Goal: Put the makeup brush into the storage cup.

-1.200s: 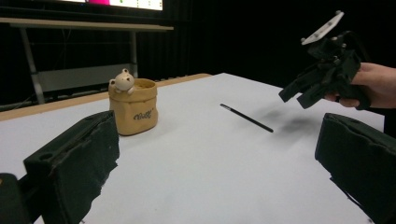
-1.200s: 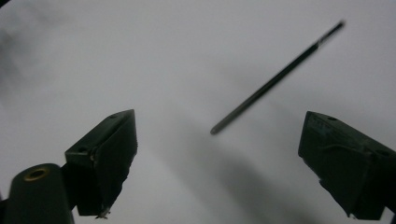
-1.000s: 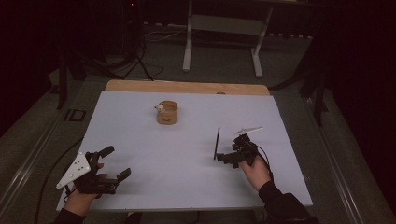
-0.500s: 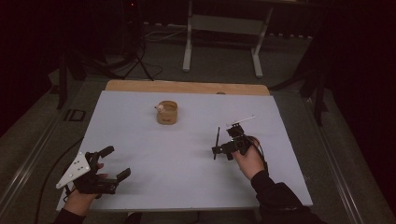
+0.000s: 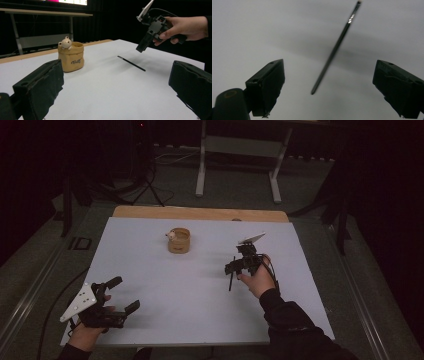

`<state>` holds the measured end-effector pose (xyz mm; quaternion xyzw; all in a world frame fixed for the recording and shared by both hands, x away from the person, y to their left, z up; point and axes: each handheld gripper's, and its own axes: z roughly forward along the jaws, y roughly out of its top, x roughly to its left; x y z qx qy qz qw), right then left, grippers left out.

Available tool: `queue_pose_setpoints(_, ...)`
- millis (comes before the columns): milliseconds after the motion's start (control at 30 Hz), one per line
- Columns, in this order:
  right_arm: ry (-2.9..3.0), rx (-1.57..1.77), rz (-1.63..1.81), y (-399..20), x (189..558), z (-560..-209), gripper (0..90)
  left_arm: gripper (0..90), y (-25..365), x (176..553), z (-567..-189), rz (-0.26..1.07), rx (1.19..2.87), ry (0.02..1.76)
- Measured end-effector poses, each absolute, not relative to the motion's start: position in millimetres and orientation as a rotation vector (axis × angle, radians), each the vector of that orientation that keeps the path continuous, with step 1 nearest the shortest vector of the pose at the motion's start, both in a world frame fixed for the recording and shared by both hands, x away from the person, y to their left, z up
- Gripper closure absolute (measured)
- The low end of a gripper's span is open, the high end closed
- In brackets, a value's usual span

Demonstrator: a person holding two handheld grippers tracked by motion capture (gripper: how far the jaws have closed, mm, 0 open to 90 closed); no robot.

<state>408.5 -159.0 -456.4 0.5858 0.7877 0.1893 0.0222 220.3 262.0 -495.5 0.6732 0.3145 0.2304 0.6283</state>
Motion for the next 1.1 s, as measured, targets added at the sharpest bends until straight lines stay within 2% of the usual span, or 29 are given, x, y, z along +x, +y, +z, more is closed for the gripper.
queue_pose_setpoints(233, 2.359, 1.979, 0.545, -151, 422, -452, 18.1, 0.2, 262, 220, -495, 0.529, 1.542, 0.718)
queue_pose_setpoints(267, 2.341, 2.014, 0.546, -151, 424, -452, 22.6, 0.3, 262, 220, -495, 0.529, 1.54, 0.72)
queue_pose_setpoints(333, 2.308, 2.05, 0.507, -151, 428, -452, 24.7, 0.2, 262, 219, -495, 0.528, 1.537, 0.72)
queue_pose_setpoints(467, 2.256, 2.114, 0.456, -149, 434, -453, 38.1, 0.2, 263, 220, -495, 0.528, 1.538, 0.719)
queue_pose_setpoints(500, 2.232, 2.126, 0.454, -148, 435, -453, 44.4, 0.2, 263, 220, -495, 0.527, 1.539, 0.719)
queue_pose_setpoints(667, 2.153, 2.18, 0.414, -140, 440, -456, 55.4, 0.3, 263, 220, -495, 0.526, 1.537, 0.719)
queue_pose_setpoints(1100, 2.065, 2.223, 0.295, -126, 450, -473, 71.2, 0.2, 265, 218, -494, 0.524, 1.529, 0.717)
